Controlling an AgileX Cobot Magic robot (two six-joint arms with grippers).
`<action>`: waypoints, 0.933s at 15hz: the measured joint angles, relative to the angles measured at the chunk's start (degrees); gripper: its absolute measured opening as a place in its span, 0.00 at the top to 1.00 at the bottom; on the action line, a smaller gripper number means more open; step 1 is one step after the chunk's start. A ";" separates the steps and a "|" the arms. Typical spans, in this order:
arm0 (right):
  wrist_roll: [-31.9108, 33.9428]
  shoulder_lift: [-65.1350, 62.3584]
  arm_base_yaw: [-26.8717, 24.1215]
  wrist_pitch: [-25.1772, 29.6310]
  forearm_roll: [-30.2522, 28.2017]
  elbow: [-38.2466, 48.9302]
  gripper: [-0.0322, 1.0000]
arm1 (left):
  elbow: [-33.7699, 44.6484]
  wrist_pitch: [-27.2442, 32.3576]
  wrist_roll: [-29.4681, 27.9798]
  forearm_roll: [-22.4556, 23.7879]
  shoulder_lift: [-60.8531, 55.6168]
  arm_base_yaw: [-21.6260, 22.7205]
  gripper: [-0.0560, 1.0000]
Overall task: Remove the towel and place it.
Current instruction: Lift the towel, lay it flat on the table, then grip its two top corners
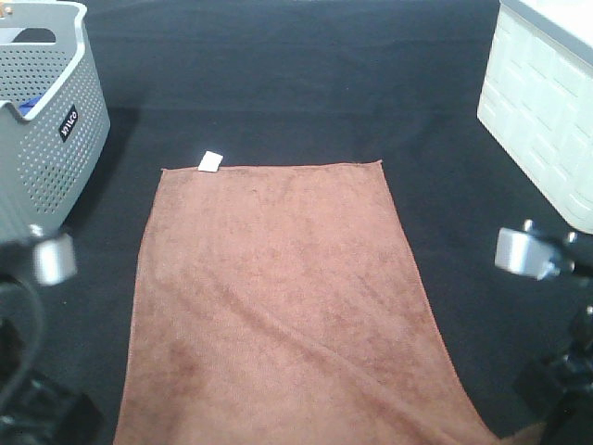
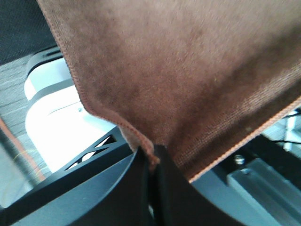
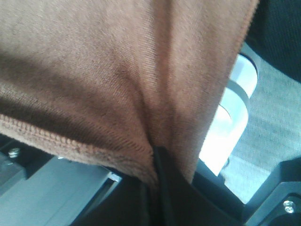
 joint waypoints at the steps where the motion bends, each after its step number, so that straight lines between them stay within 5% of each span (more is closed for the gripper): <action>1: -0.11 1.09 0.00 -1.20 -0.46 0.40 0.96 | 0.00 -0.80 0.00 0.06 1.89 -1.38 0.95; 14: -9.45 17.48 -0.17 -8.37 1.60 0.63 0.96 | 0.40 -2.52 0.23 -4.30 13.41 -4.35 0.94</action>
